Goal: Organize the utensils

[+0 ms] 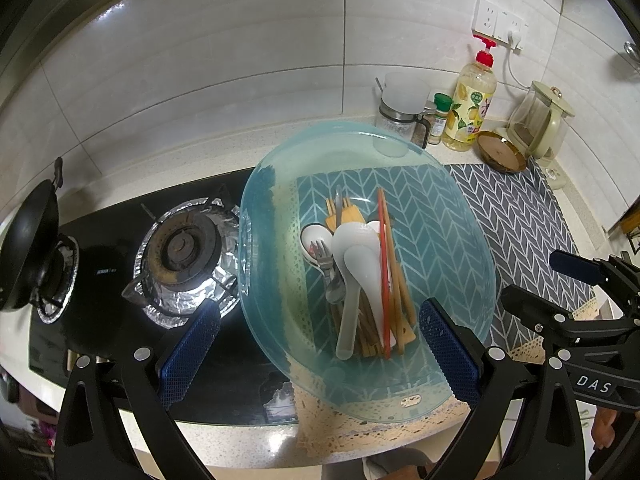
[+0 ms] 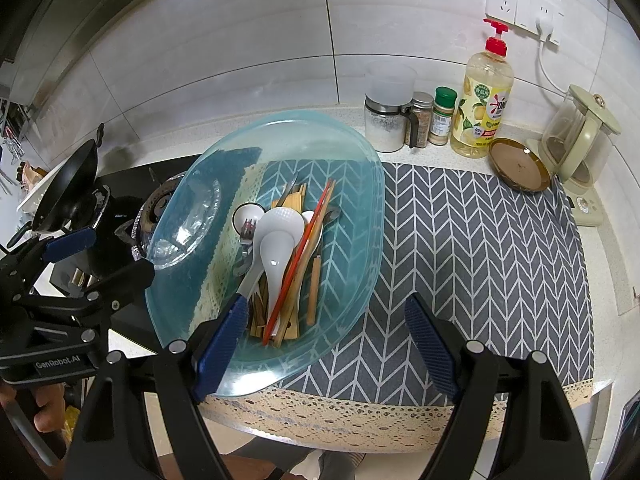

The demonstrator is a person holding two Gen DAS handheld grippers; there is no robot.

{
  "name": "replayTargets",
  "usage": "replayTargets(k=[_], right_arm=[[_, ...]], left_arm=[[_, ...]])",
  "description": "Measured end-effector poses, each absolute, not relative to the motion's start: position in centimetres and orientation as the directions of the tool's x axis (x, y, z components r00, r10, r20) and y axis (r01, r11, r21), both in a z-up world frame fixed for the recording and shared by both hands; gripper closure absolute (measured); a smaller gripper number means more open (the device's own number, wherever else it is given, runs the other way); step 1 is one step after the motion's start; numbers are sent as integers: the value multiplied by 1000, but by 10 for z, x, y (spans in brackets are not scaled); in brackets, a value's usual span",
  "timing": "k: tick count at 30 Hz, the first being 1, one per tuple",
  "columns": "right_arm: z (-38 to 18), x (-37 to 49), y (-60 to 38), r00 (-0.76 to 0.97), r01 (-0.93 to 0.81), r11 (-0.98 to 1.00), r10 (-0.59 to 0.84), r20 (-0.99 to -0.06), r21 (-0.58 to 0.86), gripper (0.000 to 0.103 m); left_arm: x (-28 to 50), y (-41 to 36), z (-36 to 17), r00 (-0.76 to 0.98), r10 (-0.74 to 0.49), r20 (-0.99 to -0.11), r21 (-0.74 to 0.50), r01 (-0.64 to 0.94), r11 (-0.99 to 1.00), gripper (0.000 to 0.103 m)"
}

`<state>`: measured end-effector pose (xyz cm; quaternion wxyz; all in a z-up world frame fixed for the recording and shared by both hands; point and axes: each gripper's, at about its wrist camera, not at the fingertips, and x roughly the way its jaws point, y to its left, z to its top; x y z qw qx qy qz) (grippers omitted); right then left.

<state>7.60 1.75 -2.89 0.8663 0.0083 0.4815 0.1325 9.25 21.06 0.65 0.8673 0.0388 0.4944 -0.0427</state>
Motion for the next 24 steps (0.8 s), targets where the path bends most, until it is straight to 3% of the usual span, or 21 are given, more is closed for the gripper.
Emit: replayTargets(k=[24], right_arm=[[-28,76,17,502,-222,965,236,-832,140,25]], left_arm=[[92,213,5,503,-31,-863,29,111,993,4]])
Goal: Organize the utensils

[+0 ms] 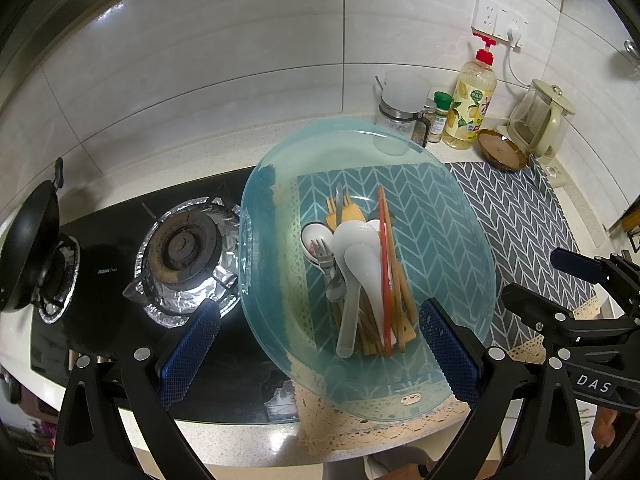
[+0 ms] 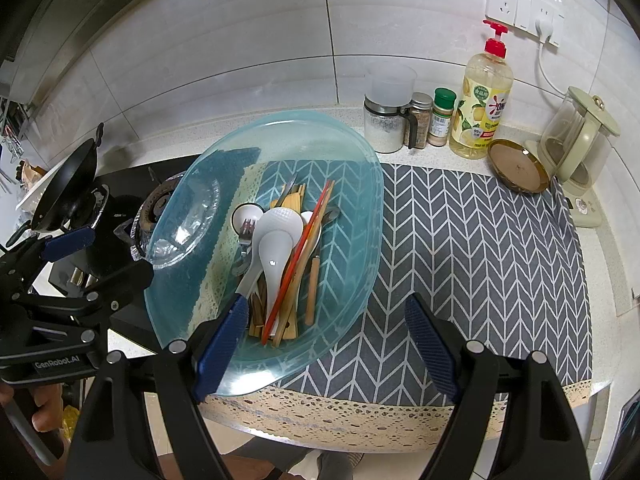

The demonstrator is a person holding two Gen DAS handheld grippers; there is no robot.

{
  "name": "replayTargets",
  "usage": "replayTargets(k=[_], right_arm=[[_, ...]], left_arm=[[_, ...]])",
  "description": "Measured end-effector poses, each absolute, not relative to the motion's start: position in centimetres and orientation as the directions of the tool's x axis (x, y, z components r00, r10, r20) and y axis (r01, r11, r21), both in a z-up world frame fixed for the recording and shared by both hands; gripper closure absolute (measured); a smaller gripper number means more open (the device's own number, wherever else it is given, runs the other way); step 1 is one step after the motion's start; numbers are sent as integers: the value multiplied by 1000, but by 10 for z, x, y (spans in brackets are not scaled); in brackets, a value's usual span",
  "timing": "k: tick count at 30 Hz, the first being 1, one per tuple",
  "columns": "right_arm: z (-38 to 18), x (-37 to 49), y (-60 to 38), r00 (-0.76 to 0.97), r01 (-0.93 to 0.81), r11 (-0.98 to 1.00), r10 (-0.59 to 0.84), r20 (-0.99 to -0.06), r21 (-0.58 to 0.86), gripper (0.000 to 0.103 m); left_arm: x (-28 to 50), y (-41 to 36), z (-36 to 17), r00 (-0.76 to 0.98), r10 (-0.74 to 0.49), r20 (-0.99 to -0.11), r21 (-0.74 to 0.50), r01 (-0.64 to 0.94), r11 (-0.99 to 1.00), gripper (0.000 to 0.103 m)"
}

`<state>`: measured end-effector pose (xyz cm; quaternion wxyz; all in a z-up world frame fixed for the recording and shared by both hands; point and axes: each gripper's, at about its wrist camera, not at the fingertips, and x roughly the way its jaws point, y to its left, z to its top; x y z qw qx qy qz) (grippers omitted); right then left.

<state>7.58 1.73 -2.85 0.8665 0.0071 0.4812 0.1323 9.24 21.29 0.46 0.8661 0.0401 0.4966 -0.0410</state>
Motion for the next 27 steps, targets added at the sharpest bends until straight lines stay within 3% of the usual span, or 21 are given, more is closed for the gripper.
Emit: replayTargets(k=[27], right_arm=[[-29,76,16,501,-221,966,231,-834,134,25]], left_arm=[[92,212,5,504,-28,-863,32,111,993,4]])
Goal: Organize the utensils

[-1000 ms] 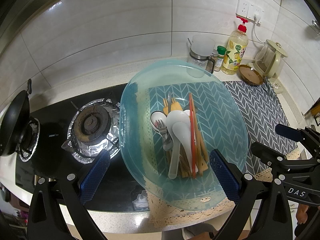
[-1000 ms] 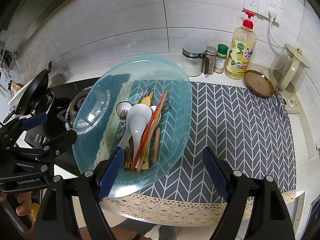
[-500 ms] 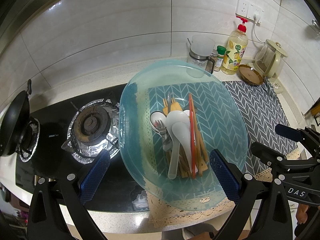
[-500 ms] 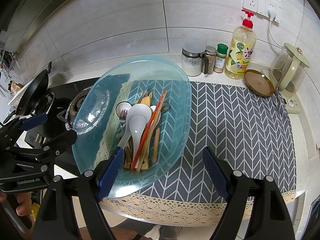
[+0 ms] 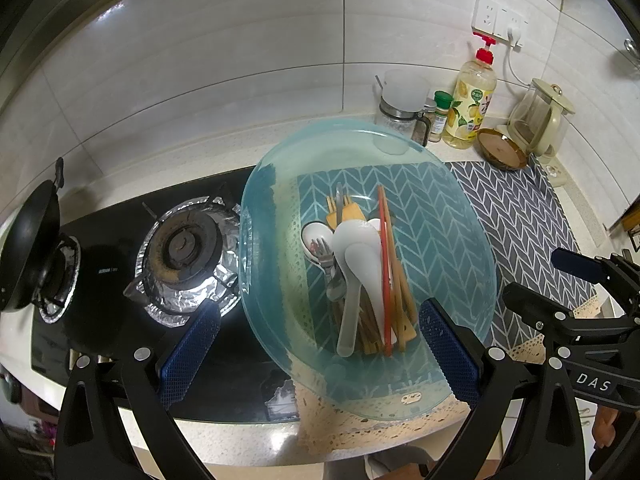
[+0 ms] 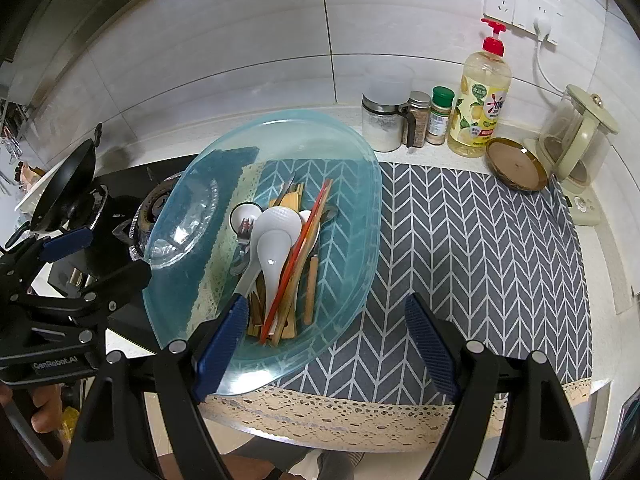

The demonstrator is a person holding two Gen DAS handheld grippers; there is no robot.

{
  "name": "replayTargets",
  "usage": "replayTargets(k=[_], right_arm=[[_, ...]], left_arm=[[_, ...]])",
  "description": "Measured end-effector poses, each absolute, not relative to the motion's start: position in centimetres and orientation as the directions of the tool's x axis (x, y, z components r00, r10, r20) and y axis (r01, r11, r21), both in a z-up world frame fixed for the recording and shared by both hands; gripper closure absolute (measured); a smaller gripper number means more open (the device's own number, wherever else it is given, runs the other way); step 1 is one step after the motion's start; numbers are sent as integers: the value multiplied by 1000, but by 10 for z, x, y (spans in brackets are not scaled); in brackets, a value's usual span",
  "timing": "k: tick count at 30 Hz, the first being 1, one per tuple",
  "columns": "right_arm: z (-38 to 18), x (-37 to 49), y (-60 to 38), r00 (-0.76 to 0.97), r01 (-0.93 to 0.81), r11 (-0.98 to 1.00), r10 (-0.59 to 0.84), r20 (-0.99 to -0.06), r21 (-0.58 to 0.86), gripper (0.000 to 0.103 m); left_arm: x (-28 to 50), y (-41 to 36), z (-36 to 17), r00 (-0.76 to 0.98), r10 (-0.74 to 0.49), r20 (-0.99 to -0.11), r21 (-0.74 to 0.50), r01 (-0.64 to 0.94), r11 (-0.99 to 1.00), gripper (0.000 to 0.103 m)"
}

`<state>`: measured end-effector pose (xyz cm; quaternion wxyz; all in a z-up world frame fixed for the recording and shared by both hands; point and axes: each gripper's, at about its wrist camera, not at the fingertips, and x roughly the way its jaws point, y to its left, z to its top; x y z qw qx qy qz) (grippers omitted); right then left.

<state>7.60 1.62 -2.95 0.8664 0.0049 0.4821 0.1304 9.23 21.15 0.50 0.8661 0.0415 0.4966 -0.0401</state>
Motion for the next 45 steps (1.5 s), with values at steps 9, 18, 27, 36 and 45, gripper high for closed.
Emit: replayTargets(k=[9,18,27,36,45], right_arm=[[-30,75,17,503,-224,966,227,-834,128,24],[-29,74,16,519,-224,967,221,-826,118,25],[-29,73,17,518,-223,968,218,-827,116,25],[-29,76,15,513,-221,968,215,-831,114,25],[-28,76,15,514,-223,968,213,-831,111,25]], left_arm=[[91,212,6,504,-33,-863,32,119,992,4],[91,215,8,517,-45,-855,18,118,993,4],[92,214,9,510,-38,-859,30,125,992,4],[93,211,7,502,-34,-864,35,127,991,4],[93,210,7,502,-38,-864,31,127,991,4]])
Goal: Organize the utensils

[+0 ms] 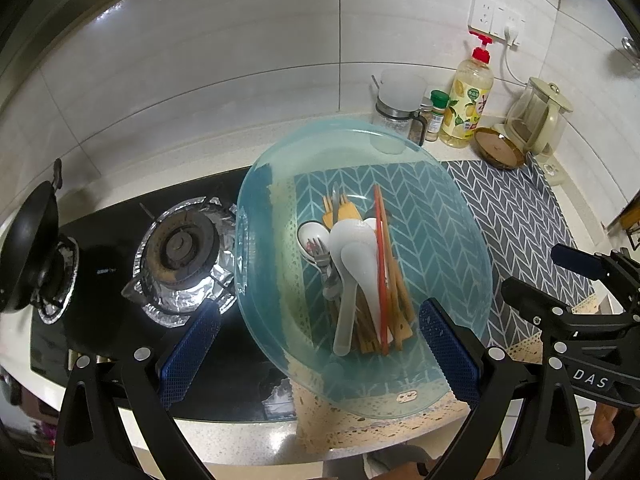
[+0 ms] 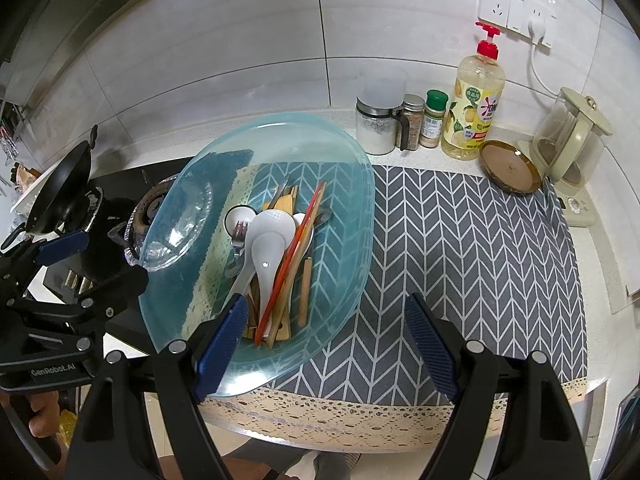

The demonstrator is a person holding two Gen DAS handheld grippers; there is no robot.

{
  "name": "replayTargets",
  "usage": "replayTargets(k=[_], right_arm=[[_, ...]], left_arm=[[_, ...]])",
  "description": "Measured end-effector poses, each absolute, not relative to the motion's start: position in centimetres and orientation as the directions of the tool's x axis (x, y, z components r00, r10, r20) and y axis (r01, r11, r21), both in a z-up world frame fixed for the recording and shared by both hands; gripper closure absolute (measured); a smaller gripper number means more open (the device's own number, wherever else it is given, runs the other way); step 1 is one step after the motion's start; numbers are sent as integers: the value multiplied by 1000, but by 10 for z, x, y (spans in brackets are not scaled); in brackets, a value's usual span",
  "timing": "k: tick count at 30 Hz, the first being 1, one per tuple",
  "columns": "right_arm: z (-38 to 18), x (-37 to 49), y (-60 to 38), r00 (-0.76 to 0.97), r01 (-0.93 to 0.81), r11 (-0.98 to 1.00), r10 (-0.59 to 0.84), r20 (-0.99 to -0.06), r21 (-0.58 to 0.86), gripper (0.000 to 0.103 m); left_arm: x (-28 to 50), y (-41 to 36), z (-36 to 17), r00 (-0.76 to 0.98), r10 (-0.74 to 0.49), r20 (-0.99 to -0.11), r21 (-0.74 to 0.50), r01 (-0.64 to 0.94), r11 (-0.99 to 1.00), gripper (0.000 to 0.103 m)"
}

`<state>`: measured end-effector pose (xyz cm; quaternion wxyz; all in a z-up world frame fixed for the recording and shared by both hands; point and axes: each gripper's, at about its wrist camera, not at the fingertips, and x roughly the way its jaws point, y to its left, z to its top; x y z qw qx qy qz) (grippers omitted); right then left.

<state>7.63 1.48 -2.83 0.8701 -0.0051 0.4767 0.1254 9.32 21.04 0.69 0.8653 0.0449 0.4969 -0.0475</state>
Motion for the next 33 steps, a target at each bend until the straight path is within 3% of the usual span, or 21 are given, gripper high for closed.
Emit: replayTargets(k=[15,19,25,33], right_arm=[[-26,75,11,542,-195,974,202,-816,111,25],[-25,73,12,558,-196,976,192,-807,97,18],[-26,73,12,552,-193,977,180,-814,84,17],[-26,73,11,564,-177,984,129,-816,34,15]], left_arm=[[94,210,1,497,50,-866,99,74,992,4],[92,213,2,519,82,-851,119,39,992,4],[94,218,1,507,113,-855,134,5,991,4],[92,216,3,513,75,-855,102,26,994,4]])
